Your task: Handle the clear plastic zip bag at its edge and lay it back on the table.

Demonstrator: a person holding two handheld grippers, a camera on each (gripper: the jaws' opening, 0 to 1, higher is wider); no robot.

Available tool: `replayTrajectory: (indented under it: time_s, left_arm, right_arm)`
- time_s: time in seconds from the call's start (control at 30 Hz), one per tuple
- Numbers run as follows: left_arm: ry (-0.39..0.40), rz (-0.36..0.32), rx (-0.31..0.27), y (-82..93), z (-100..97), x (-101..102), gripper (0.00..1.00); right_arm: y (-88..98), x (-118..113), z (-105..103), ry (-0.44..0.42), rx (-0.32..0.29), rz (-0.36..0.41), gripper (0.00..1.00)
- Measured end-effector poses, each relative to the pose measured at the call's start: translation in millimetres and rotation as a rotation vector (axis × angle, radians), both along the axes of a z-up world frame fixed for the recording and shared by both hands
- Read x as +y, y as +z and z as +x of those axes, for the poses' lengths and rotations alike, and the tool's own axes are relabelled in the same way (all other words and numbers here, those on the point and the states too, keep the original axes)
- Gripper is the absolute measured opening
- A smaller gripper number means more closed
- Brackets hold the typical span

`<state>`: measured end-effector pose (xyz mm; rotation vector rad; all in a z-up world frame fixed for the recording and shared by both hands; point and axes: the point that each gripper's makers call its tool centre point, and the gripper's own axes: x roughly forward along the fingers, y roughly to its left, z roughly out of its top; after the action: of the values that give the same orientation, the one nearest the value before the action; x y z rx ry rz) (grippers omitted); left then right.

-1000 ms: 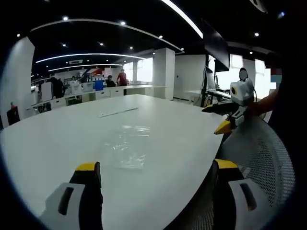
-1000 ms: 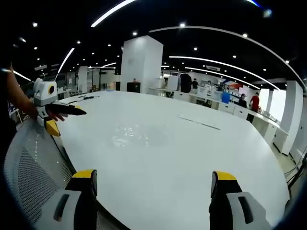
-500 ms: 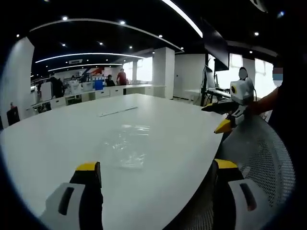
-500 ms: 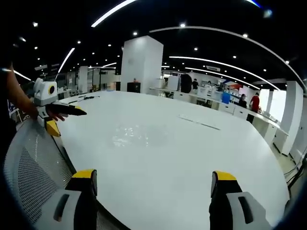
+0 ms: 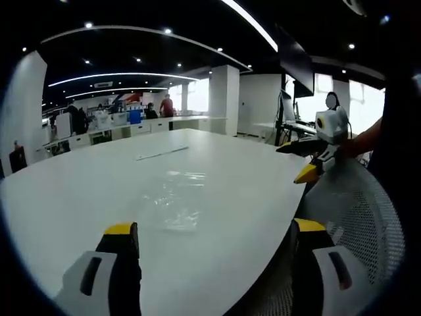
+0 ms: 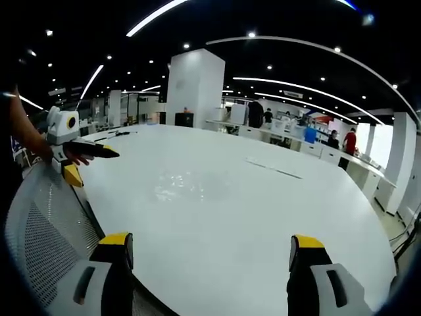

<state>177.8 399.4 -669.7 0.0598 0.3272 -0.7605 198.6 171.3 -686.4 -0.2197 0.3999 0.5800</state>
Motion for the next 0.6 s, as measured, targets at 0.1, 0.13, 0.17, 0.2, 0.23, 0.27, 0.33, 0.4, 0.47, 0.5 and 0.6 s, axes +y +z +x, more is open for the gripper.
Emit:
replayTrajectory:
  time_s: [0.1, 0.13, 0.17, 0.2, 0.23, 0.27, 0.33, 0.4, 0.47, 0.5, 0.6]
  left_arm:
    - [0.002, -0.001, 0.0, 0.5, 0.4, 0.0, 0.96]
    - [0.002, -0.003, 0.001, 0.8, 0.3, -0.3, 0.96]
    - [0.001, -0.002, 0.001, 1.2, 0.2, -0.7, 0.96]
    - [0.001, -0.001, 0.0, 1.5, 0.1, -1.0, 0.96]
    - [0.001, -0.001, 0.001, 2.4, -0.2, -1.7, 0.96]
    - [0.001, -0.001, 0.001, 2.9, -0.3, -2.1, 0.96]
    - [0.005, -0.001, -0.002, 3.5, 0.2, -1.6, 0.96]
    - [0.009, -0.002, -0.002, 3.5, 0.7, -0.9, 0.96]
    - [0.011, -0.002, -0.001, 3.0, 1.0, 0.6, 0.96]
    - [0.012, -0.001, -0.002, 3.0, 1.0, 0.6, 0.95]
    - [0.012, 0.002, -0.006, 3.2, 1.2, 0.6, 0.95]
  right_arm:
    - [-0.4, -0.3, 0.4, 0.0, 0.001, -0.001, 1.0]
    - [-0.9, -0.6, 0.4, 0.0, 0.002, -0.001, 1.0]
    - [-1.0, -0.7, 0.6, 0.001, 0.001, -0.002, 1.0]
    - [-1.3, -0.9, 0.6, 0.001, 0.001, -0.004, 1.0]
    - [-1.6, -1.0, 0.6, 0.0, 0.003, -0.004, 1.0]
    - [-1.7, -1.1, 0.6, -0.001, 0.003, -0.004, 1.0]
    - [-2.0, -1.7, 1.0, -0.004, 0.005, -0.001, 1.0]
    - [-2.2, -1.9, 1.0, -0.005, 0.004, -0.002, 1.0]
    - [-2.1, -0.9, 0.6, -0.003, 0.007, -0.001, 1.0]
    - [-2.3, -0.9, 0.6, -0.002, 0.007, -0.004, 1.0]
    - [-1.9, 0.0, 0.0, -0.001, 0.008, -0.005, 1.0]
